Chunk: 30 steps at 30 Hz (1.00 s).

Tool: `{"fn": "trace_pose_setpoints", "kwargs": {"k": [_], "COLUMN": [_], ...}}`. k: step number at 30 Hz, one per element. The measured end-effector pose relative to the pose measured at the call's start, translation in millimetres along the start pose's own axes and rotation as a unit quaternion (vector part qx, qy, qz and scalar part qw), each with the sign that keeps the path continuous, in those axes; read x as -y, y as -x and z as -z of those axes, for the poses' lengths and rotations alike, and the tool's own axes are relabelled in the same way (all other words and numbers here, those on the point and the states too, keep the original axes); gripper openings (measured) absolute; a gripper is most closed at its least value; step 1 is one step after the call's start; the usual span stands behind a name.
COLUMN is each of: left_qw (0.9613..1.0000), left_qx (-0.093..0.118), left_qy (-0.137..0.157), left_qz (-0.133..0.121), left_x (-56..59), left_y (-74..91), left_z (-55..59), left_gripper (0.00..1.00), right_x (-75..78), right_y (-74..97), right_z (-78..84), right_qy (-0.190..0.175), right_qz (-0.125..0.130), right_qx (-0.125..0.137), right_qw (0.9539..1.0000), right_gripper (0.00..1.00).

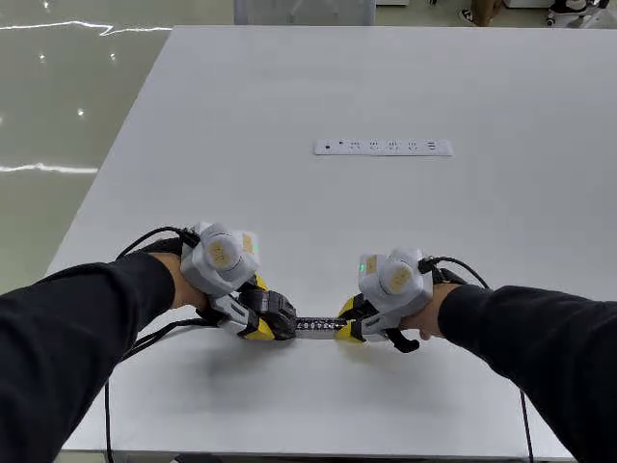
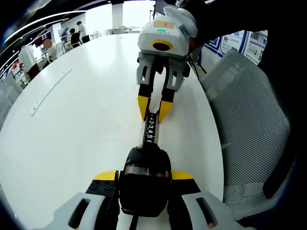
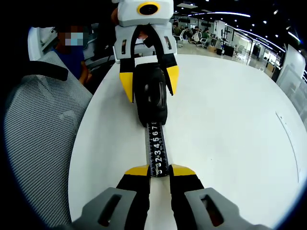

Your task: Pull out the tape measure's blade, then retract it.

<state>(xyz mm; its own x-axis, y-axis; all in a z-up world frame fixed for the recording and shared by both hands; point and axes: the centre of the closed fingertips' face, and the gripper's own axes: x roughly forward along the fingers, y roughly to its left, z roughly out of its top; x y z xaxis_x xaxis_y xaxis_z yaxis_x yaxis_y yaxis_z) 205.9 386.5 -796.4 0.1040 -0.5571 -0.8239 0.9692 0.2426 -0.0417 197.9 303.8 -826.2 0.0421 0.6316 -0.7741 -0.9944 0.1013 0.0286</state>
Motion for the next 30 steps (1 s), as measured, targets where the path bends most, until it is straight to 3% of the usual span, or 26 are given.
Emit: {"fn": "trace_pose_setpoints", "kwargs": {"k": [30], "left_qw": [1.0000], "left_qx": [-0.003], "left_qy": [-0.006], "left_qz": [-0.004], "left_x": [0.7], "left_y": [0.2], "left_z": [0.0], "left_gripper": [0.35], "right_x": [0.5], "right_y": [13.9], "right_z": [16.5], "right_qy": [-0.007], "right_qz": [0.000], "right_qx": [-0.002], "right_qw": [1.0000], "right_gripper": [0.12]}}
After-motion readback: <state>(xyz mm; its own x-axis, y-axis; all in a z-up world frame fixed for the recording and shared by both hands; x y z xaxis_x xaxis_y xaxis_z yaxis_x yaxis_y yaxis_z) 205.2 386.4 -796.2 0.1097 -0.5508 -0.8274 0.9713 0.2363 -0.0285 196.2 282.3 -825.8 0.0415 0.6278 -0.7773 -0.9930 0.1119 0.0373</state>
